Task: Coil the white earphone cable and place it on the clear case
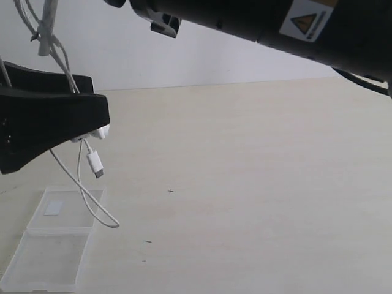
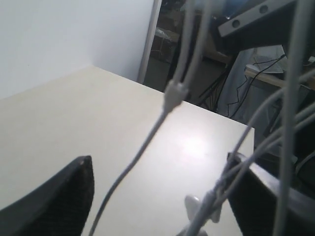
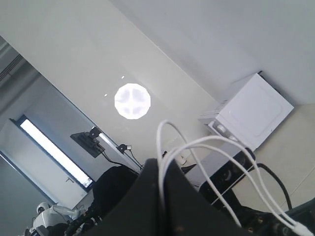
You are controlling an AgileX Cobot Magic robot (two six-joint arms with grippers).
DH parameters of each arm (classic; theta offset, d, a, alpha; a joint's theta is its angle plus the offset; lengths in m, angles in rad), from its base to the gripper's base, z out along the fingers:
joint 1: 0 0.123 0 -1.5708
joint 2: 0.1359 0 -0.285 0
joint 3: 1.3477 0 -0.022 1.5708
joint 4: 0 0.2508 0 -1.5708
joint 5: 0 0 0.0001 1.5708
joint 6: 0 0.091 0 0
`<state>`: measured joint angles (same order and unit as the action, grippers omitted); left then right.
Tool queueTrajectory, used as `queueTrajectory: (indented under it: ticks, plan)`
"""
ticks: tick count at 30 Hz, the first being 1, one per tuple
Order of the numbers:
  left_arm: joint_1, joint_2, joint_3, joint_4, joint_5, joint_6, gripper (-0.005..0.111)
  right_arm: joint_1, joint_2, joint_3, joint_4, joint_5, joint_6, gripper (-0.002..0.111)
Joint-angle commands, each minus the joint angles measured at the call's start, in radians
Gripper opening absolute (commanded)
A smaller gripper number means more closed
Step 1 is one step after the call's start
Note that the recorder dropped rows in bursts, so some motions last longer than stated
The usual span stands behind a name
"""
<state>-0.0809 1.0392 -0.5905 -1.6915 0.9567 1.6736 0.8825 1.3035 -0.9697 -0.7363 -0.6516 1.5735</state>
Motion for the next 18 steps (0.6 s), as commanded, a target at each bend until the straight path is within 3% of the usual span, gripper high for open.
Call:
queueTrajectory:
  ticks: [1,5,12,18]
  plan:
    - [0.0,0.003,0.005,-0.028,0.012,0.025,0.071,0.002,0.002,-0.007,0.0,-0.015,-0.012,0.0]
    - [0.0,0.003,0.005,-0.029,0.012,0.026,0.064,0.002,0.002,-0.007,0.0,-0.015,-0.012,0.0]
    - [0.0,0.003,0.005,-0.029,0.012,0.028,0.027,0.002,0.002,-0.007,0.001,-0.009,-0.012,0.0]
    - [0.0,-0.002,0.005,-0.029,0.007,0.028,0.011,0.002,-0.004,-0.005,-0.002,0.039,-0.012,0.0]
